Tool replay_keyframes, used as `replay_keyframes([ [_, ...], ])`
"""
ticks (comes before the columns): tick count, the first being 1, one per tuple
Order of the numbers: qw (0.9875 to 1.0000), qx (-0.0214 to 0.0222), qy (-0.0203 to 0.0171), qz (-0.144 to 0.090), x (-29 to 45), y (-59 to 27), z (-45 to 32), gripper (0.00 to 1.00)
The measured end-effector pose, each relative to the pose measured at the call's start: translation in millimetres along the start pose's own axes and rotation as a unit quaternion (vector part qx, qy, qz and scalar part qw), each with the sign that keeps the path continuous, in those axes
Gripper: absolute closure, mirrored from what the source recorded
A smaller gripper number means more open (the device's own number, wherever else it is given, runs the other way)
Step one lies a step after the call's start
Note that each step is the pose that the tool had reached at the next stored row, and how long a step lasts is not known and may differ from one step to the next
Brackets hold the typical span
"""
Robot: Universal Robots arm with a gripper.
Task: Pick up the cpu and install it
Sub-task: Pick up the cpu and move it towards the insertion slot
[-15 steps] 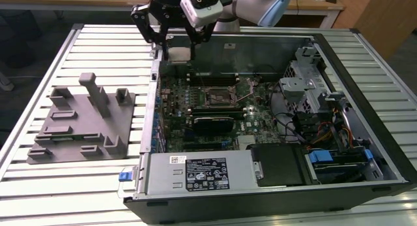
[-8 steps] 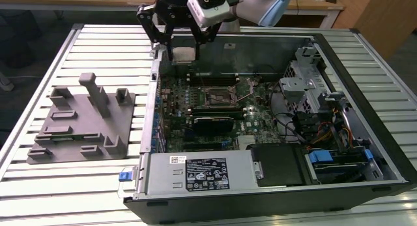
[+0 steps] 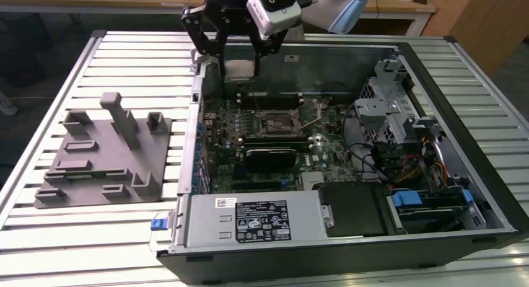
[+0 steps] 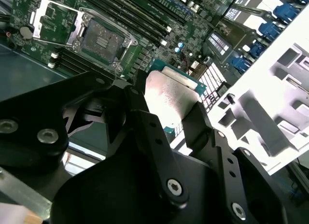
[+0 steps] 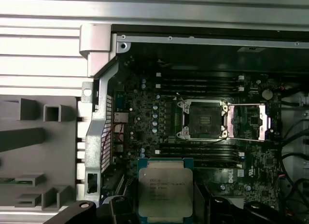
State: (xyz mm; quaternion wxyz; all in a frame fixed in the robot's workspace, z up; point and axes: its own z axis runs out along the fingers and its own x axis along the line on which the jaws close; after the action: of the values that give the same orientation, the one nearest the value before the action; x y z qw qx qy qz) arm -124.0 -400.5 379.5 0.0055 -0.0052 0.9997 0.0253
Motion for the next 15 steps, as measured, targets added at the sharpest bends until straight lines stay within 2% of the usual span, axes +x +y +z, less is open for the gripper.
replay_keyframes([
  [10,1.0,0.0,0.0,0.0,-10.8,0.0,0.1,0.46],
  [15,1.0,0.0,0.0,0.0,-18.6,-0.1,0.2,0.46],
])
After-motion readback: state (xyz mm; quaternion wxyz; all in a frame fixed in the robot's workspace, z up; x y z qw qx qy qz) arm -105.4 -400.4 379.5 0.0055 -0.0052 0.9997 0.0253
